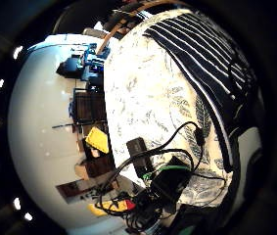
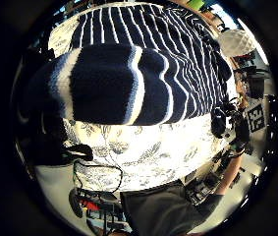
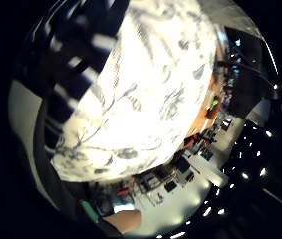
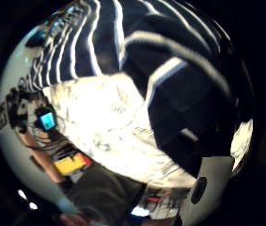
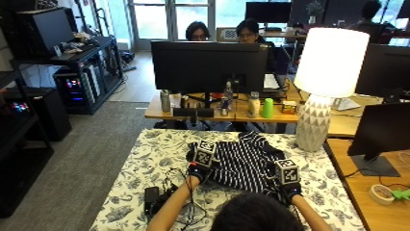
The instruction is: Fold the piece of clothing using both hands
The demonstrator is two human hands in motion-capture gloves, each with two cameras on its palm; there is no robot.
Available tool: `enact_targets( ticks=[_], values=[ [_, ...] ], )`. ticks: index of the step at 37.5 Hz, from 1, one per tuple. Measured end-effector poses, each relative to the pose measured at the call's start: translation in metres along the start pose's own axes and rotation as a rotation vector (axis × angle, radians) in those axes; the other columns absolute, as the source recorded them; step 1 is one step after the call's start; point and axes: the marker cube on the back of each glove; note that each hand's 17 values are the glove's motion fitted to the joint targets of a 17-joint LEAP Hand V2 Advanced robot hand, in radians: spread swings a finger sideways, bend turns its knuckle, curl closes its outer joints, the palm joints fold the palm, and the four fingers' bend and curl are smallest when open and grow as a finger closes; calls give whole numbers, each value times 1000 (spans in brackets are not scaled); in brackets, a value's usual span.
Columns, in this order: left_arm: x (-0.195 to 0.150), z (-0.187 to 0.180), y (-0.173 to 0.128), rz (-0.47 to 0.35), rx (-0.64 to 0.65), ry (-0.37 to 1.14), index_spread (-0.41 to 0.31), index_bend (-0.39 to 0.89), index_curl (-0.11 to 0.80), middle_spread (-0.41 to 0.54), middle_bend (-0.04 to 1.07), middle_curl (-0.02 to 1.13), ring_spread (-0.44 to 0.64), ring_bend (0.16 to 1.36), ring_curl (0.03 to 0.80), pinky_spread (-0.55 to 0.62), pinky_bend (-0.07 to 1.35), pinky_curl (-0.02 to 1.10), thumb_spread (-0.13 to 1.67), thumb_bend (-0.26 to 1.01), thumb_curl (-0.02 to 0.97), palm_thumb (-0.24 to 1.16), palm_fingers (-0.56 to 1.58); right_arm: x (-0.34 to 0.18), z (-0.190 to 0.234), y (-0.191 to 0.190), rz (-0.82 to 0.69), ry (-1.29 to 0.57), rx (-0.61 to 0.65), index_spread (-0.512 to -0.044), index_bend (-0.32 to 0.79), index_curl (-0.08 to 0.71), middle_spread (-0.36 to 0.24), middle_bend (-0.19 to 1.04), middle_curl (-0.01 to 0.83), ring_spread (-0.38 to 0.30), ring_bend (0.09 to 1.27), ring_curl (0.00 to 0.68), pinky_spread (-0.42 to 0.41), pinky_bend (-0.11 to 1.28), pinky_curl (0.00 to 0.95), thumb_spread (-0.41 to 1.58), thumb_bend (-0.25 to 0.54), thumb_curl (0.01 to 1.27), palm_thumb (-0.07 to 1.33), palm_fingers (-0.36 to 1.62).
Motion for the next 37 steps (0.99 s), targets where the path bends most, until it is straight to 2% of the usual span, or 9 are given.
enact_targets(
  ticks=[2, 3, 10, 19, 23, 27, 31, 34, 37],
  values=[
    [-1, 5, 5, 24, -32, 35, -247, 145, 337, -288, 257, 448, -344, 513, 367, -484, 735, 369, 929, 41, 510, 916, 1191, 5, -3, 4, 13, 27, -16, -226, 216, 210, -76, 223, 336, -102, 562, 362, -163, 704, 402, 1090, 206, 348, 904, 1032],
    [-3, 8, 7, 38, -47, 45, -248, 142, 338, -286, 258, 452, -345, 509, 369, -484, 736, 372, 922, 37, 517, 919, 1194, 10, -5, 7, 53, 55, -23, -230, 264, 235, -106, 251, 352, -152, 602, 377, -195, 687, 401, 1083, 243, 363, 973, 1245],
    [-19, 41, -8, 122, -129, 114, -253, 137, 345, -289, 252, 467, -348, 495, 383, -482, 730, 383, 889, 8, 556, 939, 1196, 79, -18, -30, 237, 242, 143, -240, 234, 318, -174, 312, 410, -227, 631, 433, -291, 680, 437, 1064, 250, 378, 1058, 1289],
    [-33, 7, 60, 237, -176, 171, -255, 132, 349, -301, 244, 484, -350, 481, 395, -484, 740, 397, 891, -18, 589, 928, 1200, 50, -41, 69, 246, 320, 21, -253, 196, 371, -196, 344, 450, -243, 628, 446, -325, 656, 436, 1070, 222, 374, 1085, 1286],
    [-38, -20, 65, 255, -168, 173, -255, 128, 348, -304, 242, 490, -350, 480, 400, -485, 742, 400, 896, -18, 600, 923, 1198, 40, -83, 89, 331, 391, 77, -257, 187, 388, -201, 343, 460, -248, 622, 448, -331, 655, 436, 1078, 211, 372, 1096, 1284],
    [-46, -51, 34, 189, -119, 173, -255, 128, 348, -306, 242, 496, -352, 478, 405, -484, 739, 403, 901, -19, 608, 915, 1198, 31, -136, 84, 417, 444, 134, -259, 178, 403, -204, 341, 468, -250, 621, 450, -334, 656, 438, 1084, 199, 369, 1105, 1282],
    [-57, -73, -27, 49, -56, 148, -256, 132, 351, -308, 245, 502, -353, 479, 410, -472, 724, 403, 902, -18, 617, 914, 1199, 21, -187, 70, 569, 438, 150, -260, 175, 416, -206, 340, 476, -249, 619, 452, -336, 658, 439, 1089, 187, 367, 1113, 1279],
    [-61, -78, -68, -36, -82, 123, -257, 142, 356, -306, 259, 510, -353, 490, 417, -459, 676, 394, 901, -18, 624, 912, 1191, 27, -226, 31, 548, 465, 387, -261, 169, 421, -207, 340, 481, -249, 620, 454, -331, 660, 441, 1094, 178, 366, 1118, 1276],
    [-65, -86, -73, -138, -139, 99, -257, 145, 361, -305, 267, 515, -351, 497, 420, -445, 636, 389, 908, -17, 630, 908, 1183, 23, -247, 4, 532, 443, 569, -261, 168, 427, -208, 339, 485, -250, 620, 456, -330, 661, 442, 1097, 170, 364, 1123, 1275]
  ],
)
